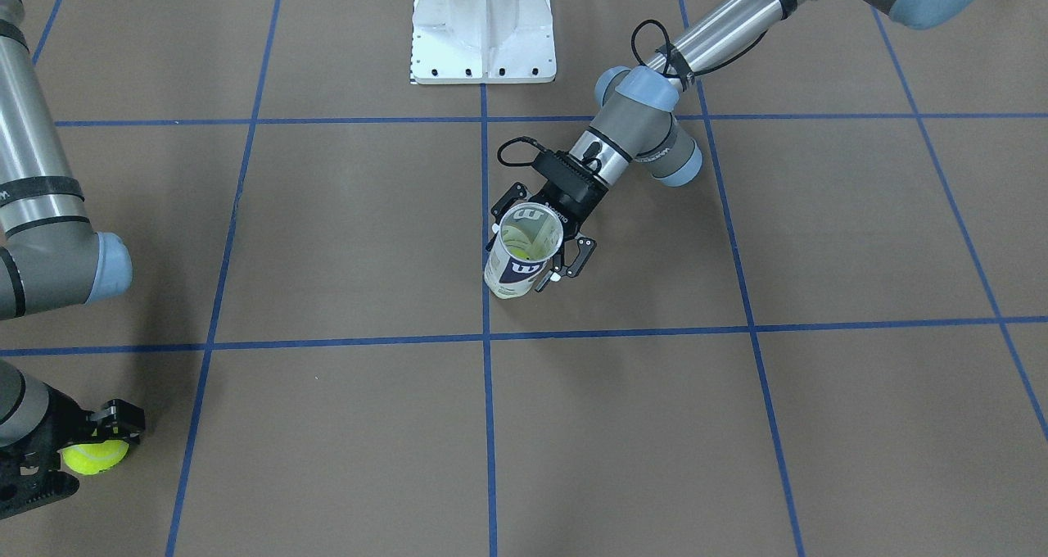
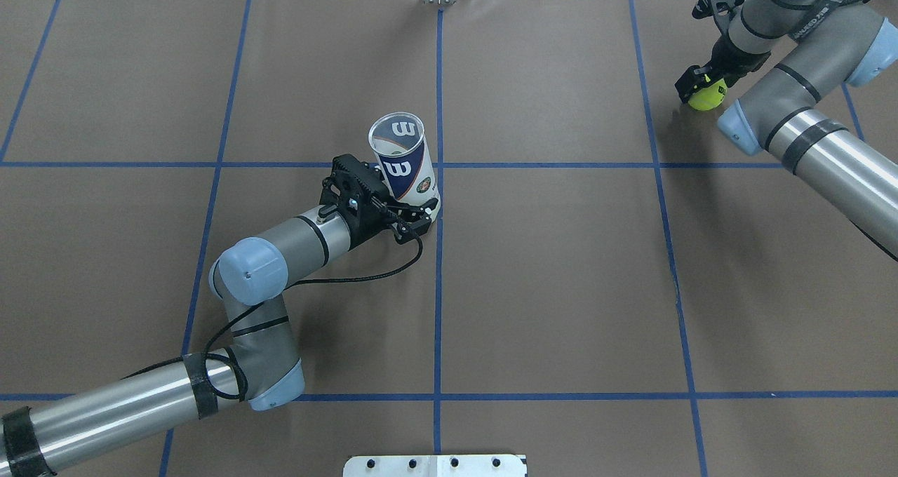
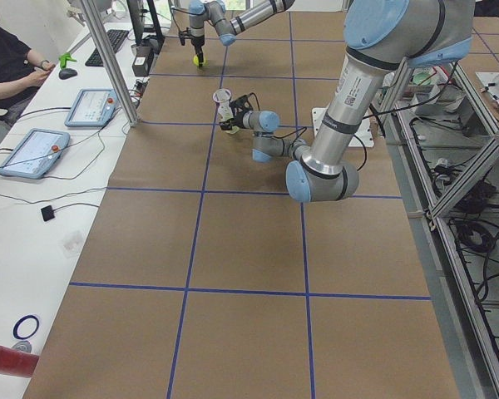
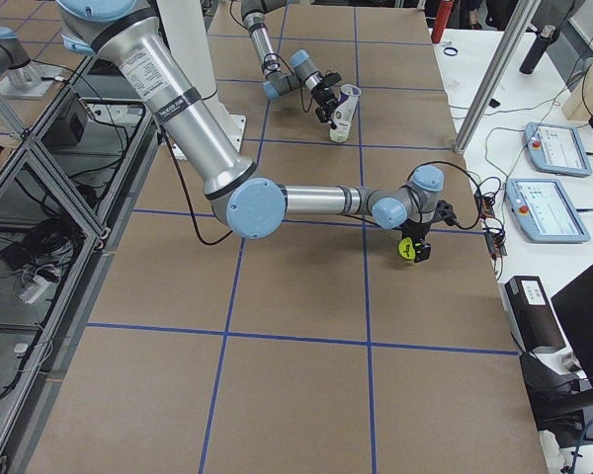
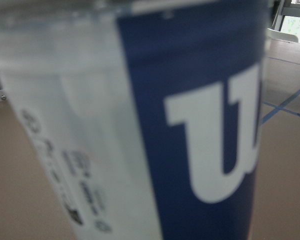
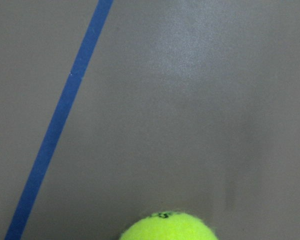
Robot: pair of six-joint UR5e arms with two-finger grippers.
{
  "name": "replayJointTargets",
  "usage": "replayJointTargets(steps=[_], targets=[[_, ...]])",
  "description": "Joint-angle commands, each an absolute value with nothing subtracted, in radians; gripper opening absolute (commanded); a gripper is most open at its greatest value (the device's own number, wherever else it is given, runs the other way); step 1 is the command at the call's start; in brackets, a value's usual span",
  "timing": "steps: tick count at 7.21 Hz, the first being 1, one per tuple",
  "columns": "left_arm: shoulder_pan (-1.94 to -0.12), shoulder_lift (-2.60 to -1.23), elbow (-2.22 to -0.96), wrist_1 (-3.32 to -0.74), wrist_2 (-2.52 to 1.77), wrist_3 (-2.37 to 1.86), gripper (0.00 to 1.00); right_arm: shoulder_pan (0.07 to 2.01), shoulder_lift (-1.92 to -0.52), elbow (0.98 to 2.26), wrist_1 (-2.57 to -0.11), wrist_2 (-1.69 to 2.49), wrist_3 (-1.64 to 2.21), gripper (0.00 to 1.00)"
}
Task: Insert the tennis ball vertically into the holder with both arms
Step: 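Lower the right gripper and close it on the second ball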
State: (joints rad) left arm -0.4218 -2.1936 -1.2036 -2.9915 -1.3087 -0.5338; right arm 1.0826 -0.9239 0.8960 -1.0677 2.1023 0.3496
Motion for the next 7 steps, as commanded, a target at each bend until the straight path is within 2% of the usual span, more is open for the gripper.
replayJointTargets(steps=[1, 3, 5, 7], targets=[[-0.423, -2.194, -1.203, -2.990, -1.310, -0.534, 0.99, 1.081, -0.920, 0.899, -1.069, 2.094, 0.351, 0.00], [-0.423, -2.194, -1.203, -2.990, -1.310, -0.535, 0.99, 1.094, -0.914, 0.945, -1.078, 2.109, 0.357, 0.00], [-0.423, -2.194, -1.203, -2.990, -1.310, -0.535, 0.99, 1.140, -0.858, 1.044, -1.199, 2.230, 0.417, 0.00], [-0.422, -2.195, -1.206, -2.991, -1.310, -0.537, 0.99, 1.128, -0.764, 1.126, -1.232, 2.322, 0.683, 0.00]])
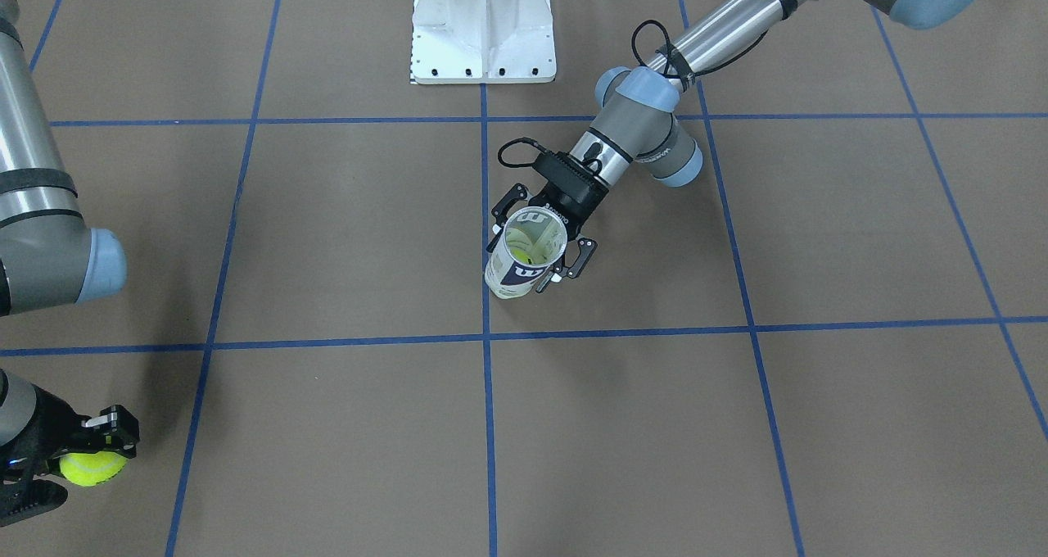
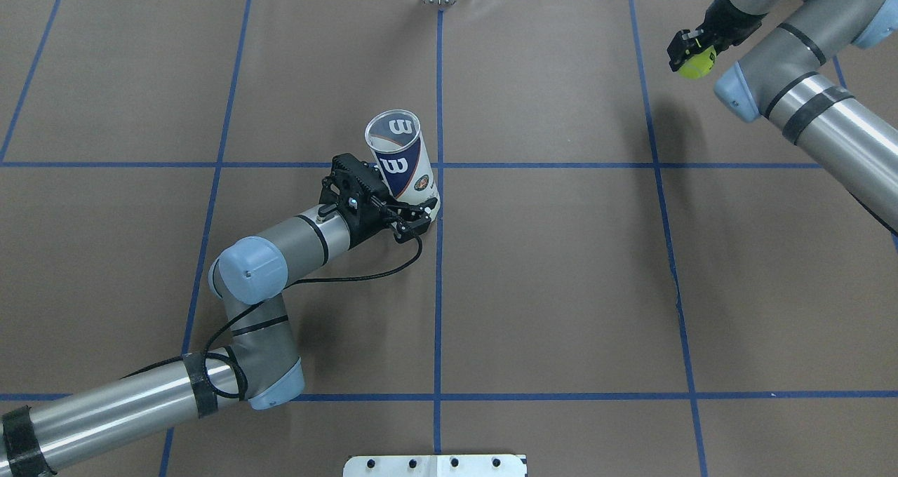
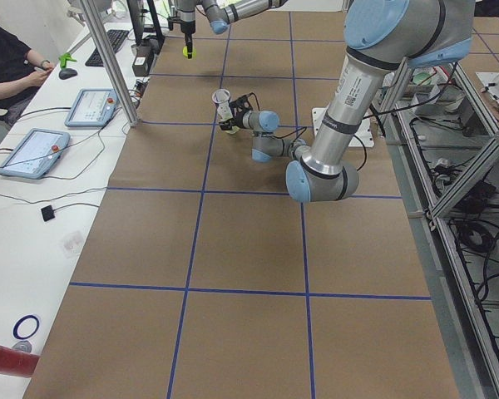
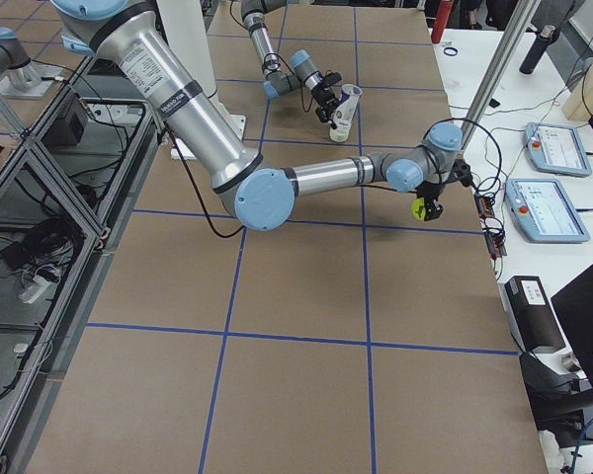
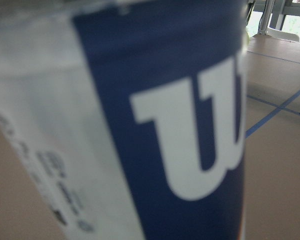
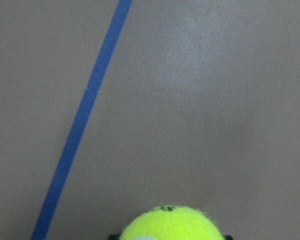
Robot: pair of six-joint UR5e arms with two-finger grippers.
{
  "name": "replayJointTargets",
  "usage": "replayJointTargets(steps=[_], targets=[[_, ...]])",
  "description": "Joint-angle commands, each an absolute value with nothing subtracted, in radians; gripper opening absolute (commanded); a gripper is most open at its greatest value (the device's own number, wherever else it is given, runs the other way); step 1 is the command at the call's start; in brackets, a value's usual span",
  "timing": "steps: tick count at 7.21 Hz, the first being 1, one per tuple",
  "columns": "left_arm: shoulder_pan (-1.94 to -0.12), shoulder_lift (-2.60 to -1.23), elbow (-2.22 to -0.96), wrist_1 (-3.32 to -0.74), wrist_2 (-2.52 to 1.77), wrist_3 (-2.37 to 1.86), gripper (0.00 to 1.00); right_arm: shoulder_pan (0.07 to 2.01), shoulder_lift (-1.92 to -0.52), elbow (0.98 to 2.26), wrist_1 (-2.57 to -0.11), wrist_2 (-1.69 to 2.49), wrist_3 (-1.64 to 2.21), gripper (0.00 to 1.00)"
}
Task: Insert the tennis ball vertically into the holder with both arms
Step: 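Carry the second ball with the right gripper to the can's top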
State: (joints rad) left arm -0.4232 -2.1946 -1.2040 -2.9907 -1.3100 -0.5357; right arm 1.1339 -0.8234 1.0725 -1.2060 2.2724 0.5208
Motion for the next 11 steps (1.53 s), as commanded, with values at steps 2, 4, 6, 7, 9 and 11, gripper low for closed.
replayJointTargets(steps=[2, 4, 6, 7, 9, 11], targets=[[-0.419, -2.197, -1.207, -2.991, -1.310, -0.537, 0.99, 1.111, -0.746, 1.187, -1.232, 2.332, 0.773, 0.00], [-0.416, -2.204, -1.206, -2.987, -1.312, -0.538, 0.99, 1.089, -0.739, 1.244, -1.232, 2.355, 0.852, 0.00], [-0.408, -2.227, -1.204, -2.976, -1.312, -0.543, 0.99, 1.043, -0.701, 1.275, -1.233, 2.350, 0.968, 0.00], [-0.407, -2.229, -1.203, -2.976, -1.312, -0.543, 0.99, 1.014, -0.680, 1.278, -1.229, 2.346, 1.017, 0.00], [-0.407, -2.227, -1.201, -2.976, -1.312, -0.542, 0.99, 0.930, -0.623, 1.331, -1.232, 2.291, 1.167, 0.00], [-0.408, -2.226, -1.201, -2.976, -1.312, -0.538, 0.99, 0.868, -0.589, 1.368, -1.232, 2.249, 1.256, 0.00]])
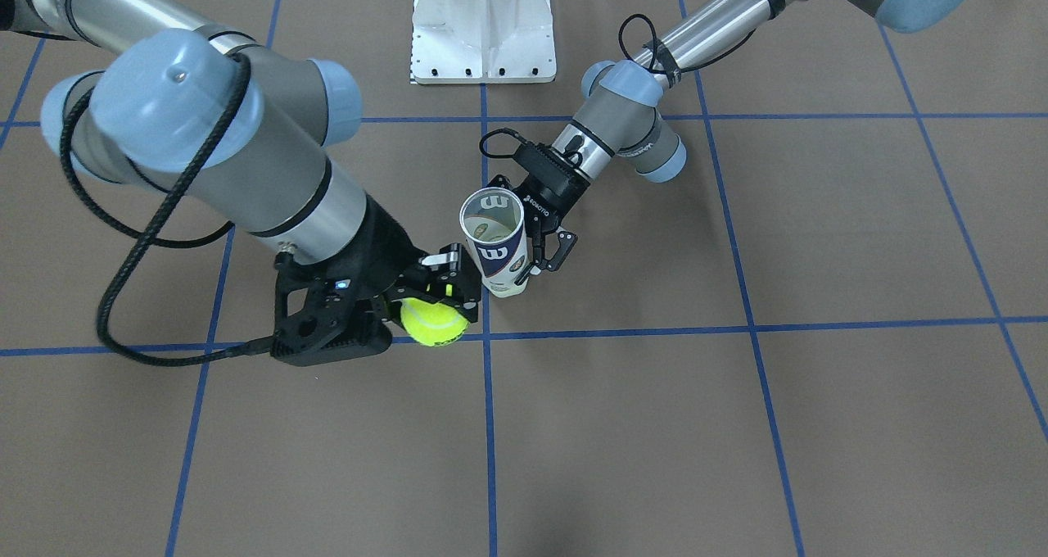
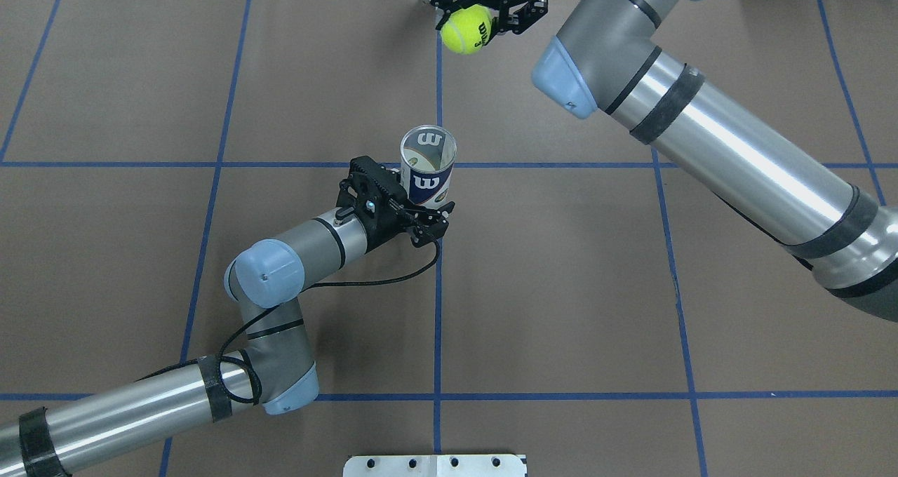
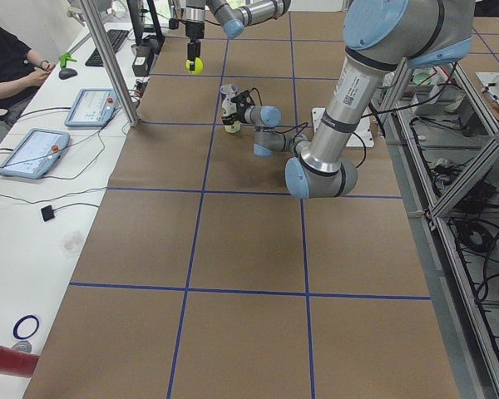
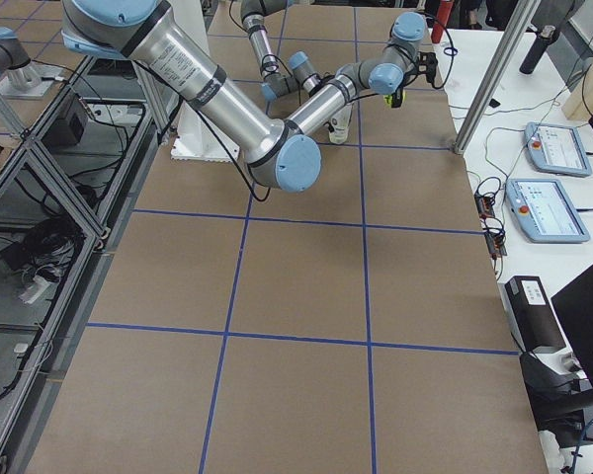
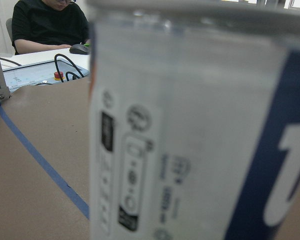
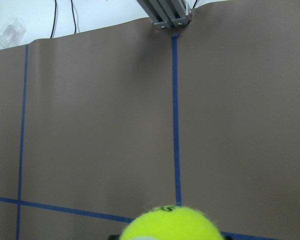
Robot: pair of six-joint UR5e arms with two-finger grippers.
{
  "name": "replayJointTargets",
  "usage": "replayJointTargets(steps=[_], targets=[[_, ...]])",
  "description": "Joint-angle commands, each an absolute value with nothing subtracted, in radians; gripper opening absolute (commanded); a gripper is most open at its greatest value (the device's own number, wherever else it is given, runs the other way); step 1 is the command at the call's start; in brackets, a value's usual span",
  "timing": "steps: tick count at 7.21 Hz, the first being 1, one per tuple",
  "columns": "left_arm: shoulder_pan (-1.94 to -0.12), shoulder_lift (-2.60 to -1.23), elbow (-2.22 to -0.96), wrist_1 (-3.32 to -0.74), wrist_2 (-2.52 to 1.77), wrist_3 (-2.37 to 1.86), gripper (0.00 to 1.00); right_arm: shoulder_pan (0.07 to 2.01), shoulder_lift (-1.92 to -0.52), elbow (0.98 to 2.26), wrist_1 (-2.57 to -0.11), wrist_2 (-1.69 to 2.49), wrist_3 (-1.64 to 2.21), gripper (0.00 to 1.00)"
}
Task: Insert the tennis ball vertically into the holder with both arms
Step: 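Carry the second ball with the right gripper to the can's top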
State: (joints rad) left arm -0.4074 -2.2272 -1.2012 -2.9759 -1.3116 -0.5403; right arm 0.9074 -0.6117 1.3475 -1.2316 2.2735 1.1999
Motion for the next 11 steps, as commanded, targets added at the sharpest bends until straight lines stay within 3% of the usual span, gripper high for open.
replayJointTargets(steps=[1, 11], targets=[[-0.410, -2.224, -1.201, -2.976, -1.312, -0.537, 0.99, 0.845, -0.583, 1.377, -1.232, 2.237, 1.278, 0.00], [-0.414, -2.203, -1.201, -2.990, -1.313, -0.537, 0.99, 0.776, -0.646, 1.471, -1.296, 2.200, 1.279, 0.00]])
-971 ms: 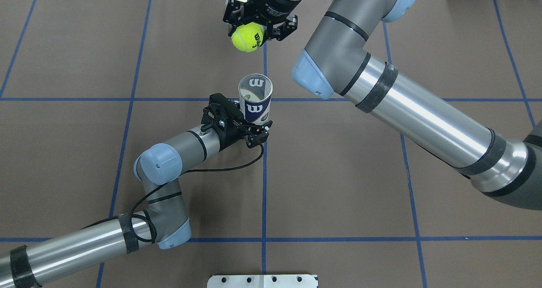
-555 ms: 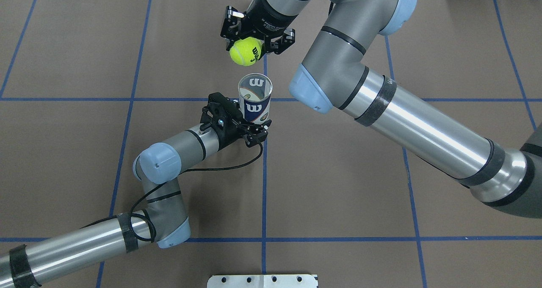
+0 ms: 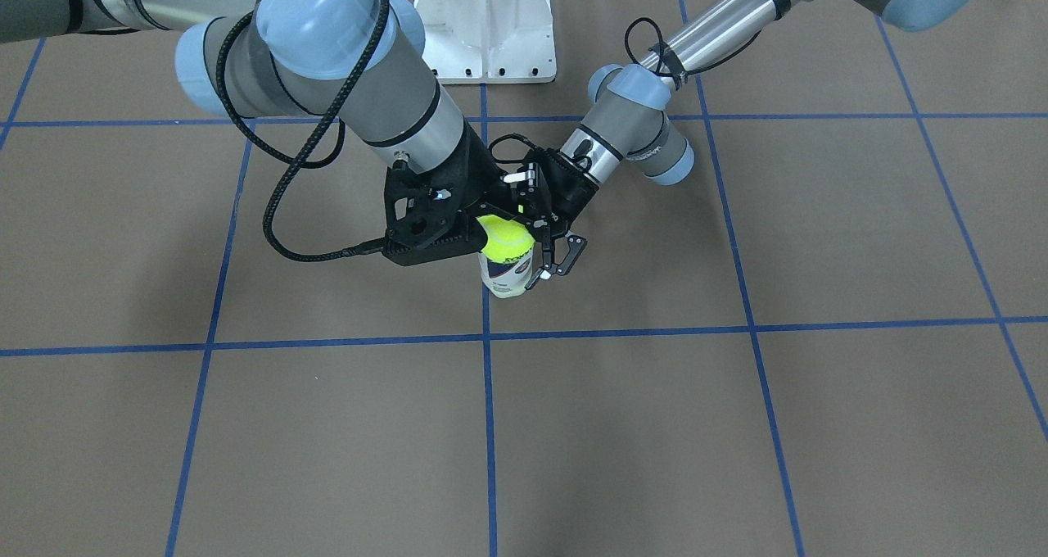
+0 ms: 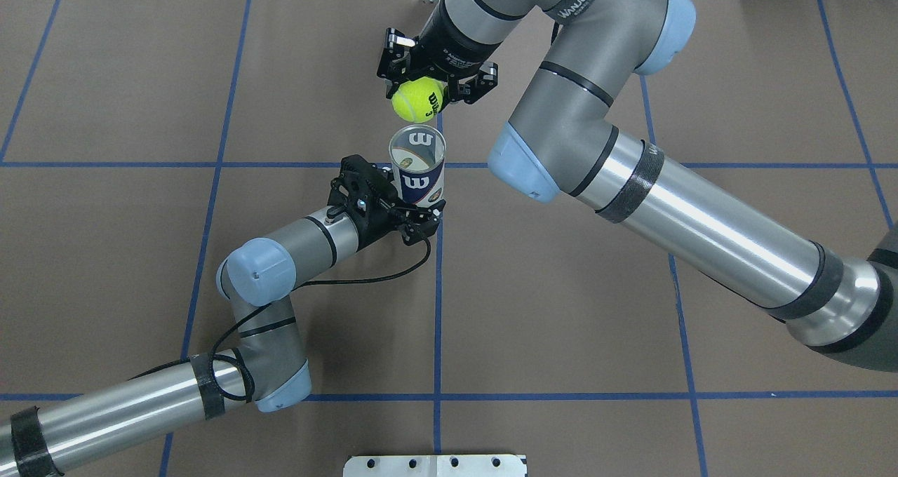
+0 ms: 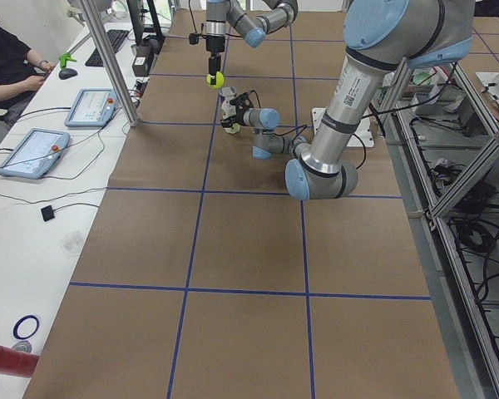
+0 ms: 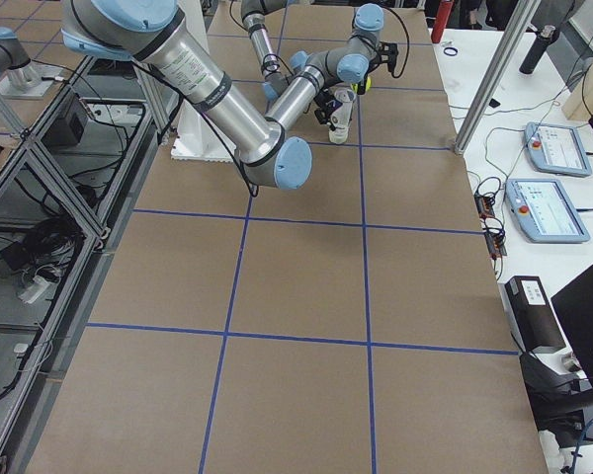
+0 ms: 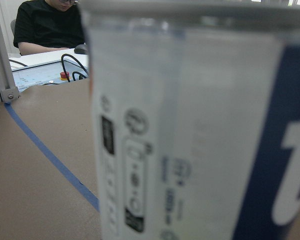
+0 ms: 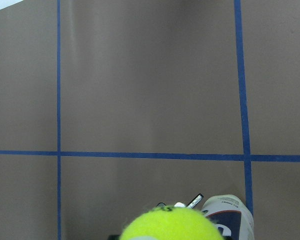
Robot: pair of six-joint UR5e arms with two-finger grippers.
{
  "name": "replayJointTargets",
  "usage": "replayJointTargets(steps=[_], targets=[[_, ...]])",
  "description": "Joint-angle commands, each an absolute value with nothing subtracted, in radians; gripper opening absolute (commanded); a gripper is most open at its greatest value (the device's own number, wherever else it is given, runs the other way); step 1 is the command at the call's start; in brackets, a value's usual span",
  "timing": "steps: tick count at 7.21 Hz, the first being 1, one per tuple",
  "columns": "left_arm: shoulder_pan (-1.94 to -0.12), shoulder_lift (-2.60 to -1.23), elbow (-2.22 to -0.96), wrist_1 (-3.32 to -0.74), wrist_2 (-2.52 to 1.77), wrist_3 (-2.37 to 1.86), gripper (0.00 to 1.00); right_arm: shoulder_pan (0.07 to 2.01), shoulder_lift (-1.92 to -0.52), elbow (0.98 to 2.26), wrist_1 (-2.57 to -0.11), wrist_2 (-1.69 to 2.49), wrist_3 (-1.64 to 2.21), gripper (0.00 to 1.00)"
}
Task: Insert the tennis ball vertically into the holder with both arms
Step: 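Carry the second ball with the right gripper to the can's top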
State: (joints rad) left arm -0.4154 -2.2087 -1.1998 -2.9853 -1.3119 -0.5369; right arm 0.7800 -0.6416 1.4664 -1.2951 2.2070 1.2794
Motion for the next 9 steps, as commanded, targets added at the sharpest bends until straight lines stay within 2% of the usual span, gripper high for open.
replayJointTargets(steps=[1, 7, 8, 9], targets=[[-0.414, -2.203, -1.201, -2.990, -1.313, -0.537, 0.99, 0.776, -0.655, 1.477, -1.295, 2.198, 1.278, 0.00], [-0.414, -2.201, -1.200, -2.990, -1.313, -0.537, 0.99, 0.730, -0.678, 1.522, -1.296, 2.178, 1.279, 0.00], [-0.414, -2.201, -1.200, -2.990, -1.313, -0.537, 0.99, 0.729, -0.680, 1.522, -1.298, 2.178, 1.279, 0.05], [-0.416, -2.201, -1.200, -2.990, -1.313, -0.537, 0.99, 0.729, -0.680, 1.522, -1.298, 2.180, 1.279, 0.39]])
